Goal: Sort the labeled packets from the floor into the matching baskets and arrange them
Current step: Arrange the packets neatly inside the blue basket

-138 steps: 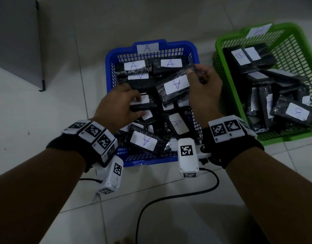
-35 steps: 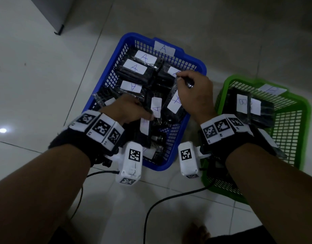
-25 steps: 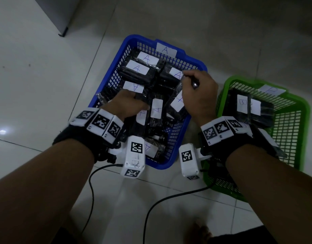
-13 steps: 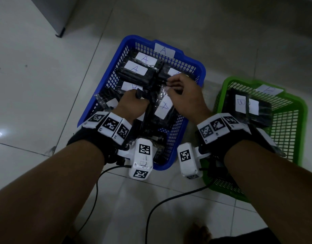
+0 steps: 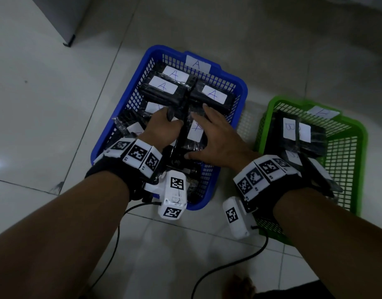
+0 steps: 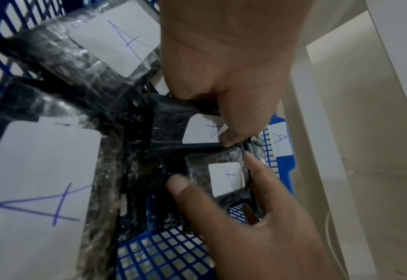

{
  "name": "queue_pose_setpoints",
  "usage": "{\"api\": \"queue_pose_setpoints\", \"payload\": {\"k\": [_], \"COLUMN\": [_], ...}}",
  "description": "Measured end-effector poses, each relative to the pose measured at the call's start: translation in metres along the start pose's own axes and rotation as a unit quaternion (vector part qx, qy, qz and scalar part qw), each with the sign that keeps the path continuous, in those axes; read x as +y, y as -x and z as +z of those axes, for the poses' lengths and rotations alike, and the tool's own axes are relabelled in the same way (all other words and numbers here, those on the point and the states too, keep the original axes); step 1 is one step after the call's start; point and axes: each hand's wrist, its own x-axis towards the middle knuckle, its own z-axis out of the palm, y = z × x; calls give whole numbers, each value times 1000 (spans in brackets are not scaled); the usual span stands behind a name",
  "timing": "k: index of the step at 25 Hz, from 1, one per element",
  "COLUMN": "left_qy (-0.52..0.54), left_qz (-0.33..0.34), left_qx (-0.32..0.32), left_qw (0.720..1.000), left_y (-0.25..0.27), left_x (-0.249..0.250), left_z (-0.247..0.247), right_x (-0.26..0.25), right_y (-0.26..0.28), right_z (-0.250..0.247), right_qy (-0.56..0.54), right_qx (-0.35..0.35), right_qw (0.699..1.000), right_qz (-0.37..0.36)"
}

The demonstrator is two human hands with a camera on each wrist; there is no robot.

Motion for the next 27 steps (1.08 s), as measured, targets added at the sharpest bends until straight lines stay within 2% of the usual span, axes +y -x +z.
{"api": "queue_pose_setpoints", "payload": {"k": [3, 7, 10, 13, 17, 22, 24, 26, 27], "left_qy": [15, 50, 81, 105, 149, 173, 202, 256, 280], "left_qz": [-8, -19, -55, -82, -97, -104, -107, -105, -101], "left_qx": [2, 20, 20, 10, 7, 17, 23, 2, -14], "left_qw": [1000, 998, 995, 991, 984, 979, 973, 961, 955], "left_y": [-1, -1, 0, 2, 7, 4, 5, 10, 12], "left_x": [-3, -5, -2, 3, 5, 4, 4, 9, 12], "left_z": [-2, -7, -12, -18, -17, -20, -25, -29, -32], "right_x": [-3, 0, 4, -1, -4, -11, -11, -16, -21], "right_y": [-11, -16, -13, -18, -13, -4, -8, -11, -13], "right_z": [-4, -13, -16, -14, -4, 10, 10, 6, 2], "right_qy": [-53, -20, 9, -10, -61, -30, -87, -163, -220], "right_qx": [11, -12, -14, -23, 111, 61, 122, 222, 243], "right_qw": [998, 999, 1000, 999, 992, 997, 988, 961, 944], "right_qz": [35, 34, 21, 37, 16, 43, 24, 19, 31]}}
